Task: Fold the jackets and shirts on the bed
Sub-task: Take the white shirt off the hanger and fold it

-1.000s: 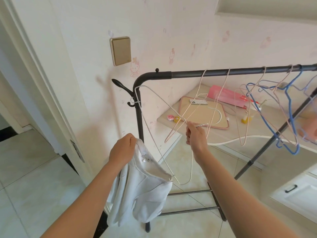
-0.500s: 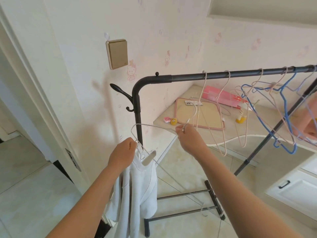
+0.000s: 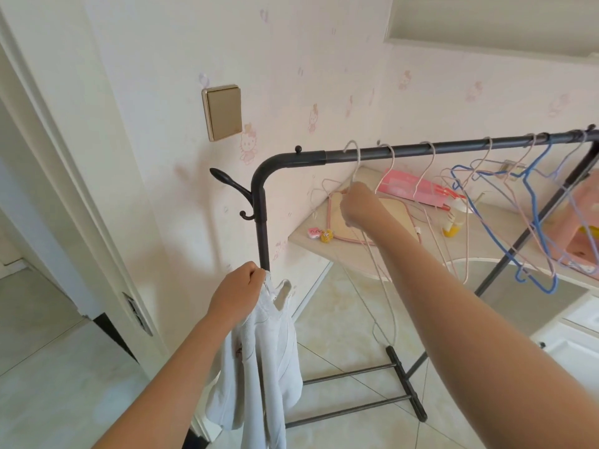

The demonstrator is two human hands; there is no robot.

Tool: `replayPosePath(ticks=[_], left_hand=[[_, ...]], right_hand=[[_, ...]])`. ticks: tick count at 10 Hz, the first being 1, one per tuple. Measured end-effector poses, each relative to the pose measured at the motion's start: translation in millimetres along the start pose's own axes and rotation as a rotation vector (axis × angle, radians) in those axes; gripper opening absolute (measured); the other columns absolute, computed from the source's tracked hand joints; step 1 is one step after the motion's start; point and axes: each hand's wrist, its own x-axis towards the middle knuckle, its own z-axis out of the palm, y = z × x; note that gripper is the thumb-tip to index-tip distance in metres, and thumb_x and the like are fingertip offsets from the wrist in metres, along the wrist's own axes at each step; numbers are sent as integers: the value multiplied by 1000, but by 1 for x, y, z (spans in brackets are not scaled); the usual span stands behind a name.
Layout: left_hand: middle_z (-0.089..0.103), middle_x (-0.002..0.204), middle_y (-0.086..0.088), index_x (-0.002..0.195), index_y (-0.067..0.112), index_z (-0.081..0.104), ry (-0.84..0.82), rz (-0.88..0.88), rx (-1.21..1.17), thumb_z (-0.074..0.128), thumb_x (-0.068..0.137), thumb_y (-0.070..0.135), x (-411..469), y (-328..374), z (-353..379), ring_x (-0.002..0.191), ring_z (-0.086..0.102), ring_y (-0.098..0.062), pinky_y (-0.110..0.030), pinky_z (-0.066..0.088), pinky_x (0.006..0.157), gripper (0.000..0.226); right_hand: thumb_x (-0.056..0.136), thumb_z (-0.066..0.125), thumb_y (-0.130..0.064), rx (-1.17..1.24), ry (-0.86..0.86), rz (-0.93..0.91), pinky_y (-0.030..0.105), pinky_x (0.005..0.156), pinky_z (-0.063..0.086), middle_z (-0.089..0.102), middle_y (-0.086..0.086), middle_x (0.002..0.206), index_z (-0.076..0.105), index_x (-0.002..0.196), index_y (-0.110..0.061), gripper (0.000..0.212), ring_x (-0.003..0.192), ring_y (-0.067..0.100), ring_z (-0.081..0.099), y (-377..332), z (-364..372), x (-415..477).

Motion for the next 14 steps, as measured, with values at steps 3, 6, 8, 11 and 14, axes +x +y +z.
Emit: replayPosePath(ticks=[3,6,8,11,14], left_hand=[[37,59,8,68,19,35,-18,104,5,43,95,25,-2,8,-1,55,33,-12,-30,29,54,29],[37,60,6,78,7,44,-70,232,-23,44,98,30,1,-5,10,53,31,-8,-28,30,56,30],[39,57,10,71,17,39,-175,224,-32,46,98,30,-15,-11,37,52,34,-6,-25,29,54,30],[39,56,11,71,18,37,-448,376,104,47,96,36,-86,28,86,53,33,-8,-27,29,55,32],[32,55,9,73,14,40,-628,589,139,50,97,39,-204,109,148,49,28,-8,-30,27,55,36]], right_hand=[[94,42,-2,435,-39,10,42,78,57,62,15,87,52,119,8,29,81,29,64,-23,25,24],[102,37,-7,569,-41,12,15,42,48,59,18,87,51,121,7,28,58,19,59,-15,45,14],[102,40,-23,425,-54,-93,36,76,55,63,8,89,60,113,-9,26,76,19,62,34,50,-11],[103,35,-20,442,-155,82,35,83,52,65,8,105,56,120,-8,30,88,20,63,171,51,-119],[93,49,-10,362,-109,284,31,76,52,68,2,90,64,99,-20,19,78,17,65,338,3,-262]])
